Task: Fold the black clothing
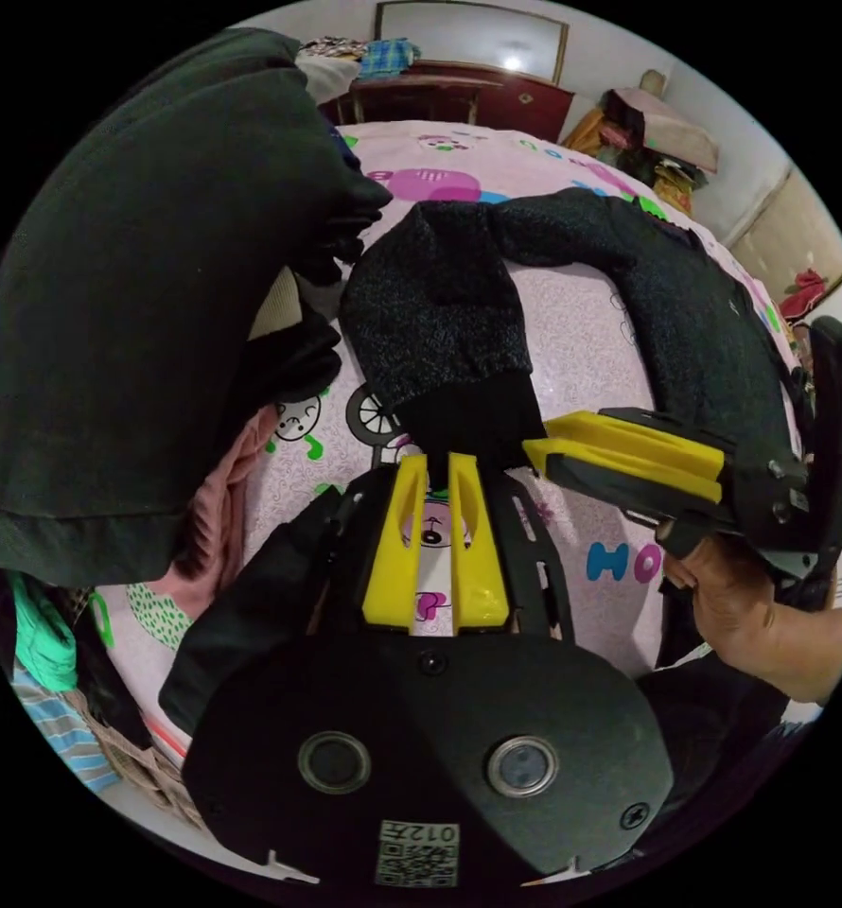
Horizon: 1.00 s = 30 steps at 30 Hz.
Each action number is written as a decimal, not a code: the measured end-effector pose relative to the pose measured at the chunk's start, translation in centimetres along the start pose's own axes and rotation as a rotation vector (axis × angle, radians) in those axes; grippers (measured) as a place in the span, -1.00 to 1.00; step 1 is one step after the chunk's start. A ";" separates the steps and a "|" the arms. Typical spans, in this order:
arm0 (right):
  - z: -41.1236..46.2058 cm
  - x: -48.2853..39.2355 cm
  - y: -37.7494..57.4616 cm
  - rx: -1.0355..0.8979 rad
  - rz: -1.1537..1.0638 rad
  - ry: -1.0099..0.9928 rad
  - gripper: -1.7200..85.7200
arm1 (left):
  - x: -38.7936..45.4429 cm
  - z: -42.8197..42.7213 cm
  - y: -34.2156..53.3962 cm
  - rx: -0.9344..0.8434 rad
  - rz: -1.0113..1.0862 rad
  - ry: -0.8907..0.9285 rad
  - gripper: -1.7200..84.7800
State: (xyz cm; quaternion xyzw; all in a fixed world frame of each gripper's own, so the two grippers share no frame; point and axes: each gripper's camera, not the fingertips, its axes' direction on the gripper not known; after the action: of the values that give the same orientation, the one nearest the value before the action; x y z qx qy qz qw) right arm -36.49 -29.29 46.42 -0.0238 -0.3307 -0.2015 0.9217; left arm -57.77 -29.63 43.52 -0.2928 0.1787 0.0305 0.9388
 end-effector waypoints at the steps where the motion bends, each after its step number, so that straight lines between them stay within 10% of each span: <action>1: 0.1 0.1 0.3 -0.021 -0.018 -0.022 -0.95 | 0.0 -0.2 0.2 0.001 -0.001 0.003 -0.91; 30: -31.0 21.0 7.4 0.808 0.437 -0.605 -0.97 | 18.1 -30.7 -12.9 0.345 0.357 0.136 -0.95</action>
State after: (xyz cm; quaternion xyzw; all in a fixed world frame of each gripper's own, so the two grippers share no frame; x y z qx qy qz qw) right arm -0.34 -35.46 35.84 0.2072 -0.6194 0.1533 0.7416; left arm -48.55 -58.37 20.64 -0.0934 0.2929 0.1450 0.9404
